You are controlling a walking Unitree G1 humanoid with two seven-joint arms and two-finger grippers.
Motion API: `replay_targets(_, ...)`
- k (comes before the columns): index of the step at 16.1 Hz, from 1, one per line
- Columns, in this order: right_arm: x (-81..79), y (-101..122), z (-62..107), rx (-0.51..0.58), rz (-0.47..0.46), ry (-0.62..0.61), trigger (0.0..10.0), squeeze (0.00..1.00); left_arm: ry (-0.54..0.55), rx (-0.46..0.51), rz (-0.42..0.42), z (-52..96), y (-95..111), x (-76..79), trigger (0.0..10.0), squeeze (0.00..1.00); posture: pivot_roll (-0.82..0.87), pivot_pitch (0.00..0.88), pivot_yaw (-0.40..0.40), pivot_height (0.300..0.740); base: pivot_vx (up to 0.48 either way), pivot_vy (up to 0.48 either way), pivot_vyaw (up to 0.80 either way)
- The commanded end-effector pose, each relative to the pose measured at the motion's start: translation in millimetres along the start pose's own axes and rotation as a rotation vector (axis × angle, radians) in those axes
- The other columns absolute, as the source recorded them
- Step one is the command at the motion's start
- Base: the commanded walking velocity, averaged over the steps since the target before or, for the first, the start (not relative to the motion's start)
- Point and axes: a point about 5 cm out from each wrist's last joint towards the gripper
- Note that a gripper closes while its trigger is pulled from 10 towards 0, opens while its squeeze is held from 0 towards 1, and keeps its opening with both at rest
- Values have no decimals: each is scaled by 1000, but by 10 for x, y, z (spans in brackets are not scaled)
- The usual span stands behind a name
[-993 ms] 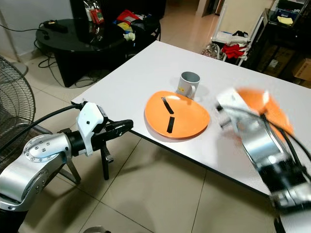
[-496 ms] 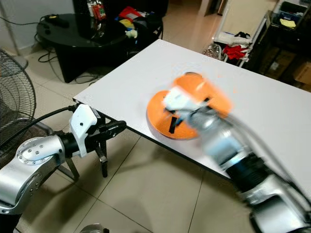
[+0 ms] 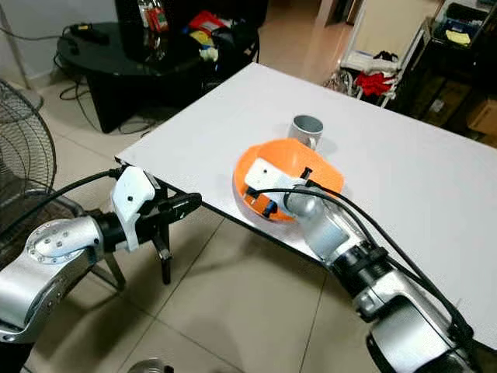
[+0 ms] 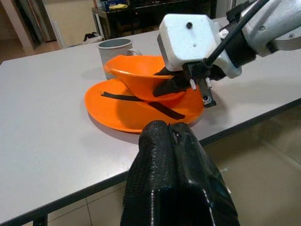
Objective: Setting the table
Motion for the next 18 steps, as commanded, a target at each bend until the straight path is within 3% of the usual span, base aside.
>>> replay_targets(1, 70, 61, -23, 27, 29, -13, 2471, 0, -3, 6, -18, -7, 38, -3, 10000, 0, 120, 0, -120, 740, 0, 0, 0)
replay_targets(2, 51, 77, -60, 48, 50, -1, 2588, 0, -3, 5, -18, -2, 36, 2, 10000, 0, 123, 0, -121, 740, 0, 0, 0)
replay_targets(3, 30, 89, -92, 63, 51, 8, 4745, 0, -2, 5, -17, 1, 35, 4, 10000, 0, 122, 0, -121, 740, 0, 0, 0)
replay_targets(4, 4, 98, -114, 75, 63, 16, 9725, 0, -3, 4, -17, 0, 34, 7, 10000, 0, 123, 0, -122, 740, 0, 0, 0)
replay_targets(6, -11, 95, -133, 74, 71, 25, 10000, 0, -4, 5, -18, -1, 37, 4, 10000, 0, 126, 0, -124, 740, 0, 0, 0)
replay_targets(7, -16, 67, -124, 62, 71, 36, 10000, 1000, -4, 8, -17, -7, 40, 2, 10000, 0, 122, 0, -121, 740, 0, 0, 0)
replay_targets(10, -14, 8, -94, 42, 111, 64, 10000, 1000, -14, 12, -15, -25, 40, 12, 10000, 0, 115, 0, -114, 740, 0, 0, 0)
replay_targets(13, 24, -62, 41, 16, 129, 116, 10000, 1000, -19, 17, -17, -35, 49, 3, 10000, 0, 112, 0, -112, 740, 0, 0, 0)
replay_targets(16, 65, -38, 367, 53, 40, 177, 10000, 1000, -20, 19, -5, -18, 37, 8, 10000, 0, 94, 0, -84, 740, 0, 0, 0)
replay_targets(18, 57, 112, 598, 192, -63, 181, 10000, 1000, -11, 14, 13, 32, 18, 49, 10000, 0, 91, 0, -79, 740, 0, 0, 0)
Point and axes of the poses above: a point about 5 cm out from each wrist's last joint towards the gripper, its own z axis pointing back from the gripper into the wrist, its own y axis along the axis of the wrist's last joint, x = y × z, and after that the axes turned 11 degrees about -z, right-handed
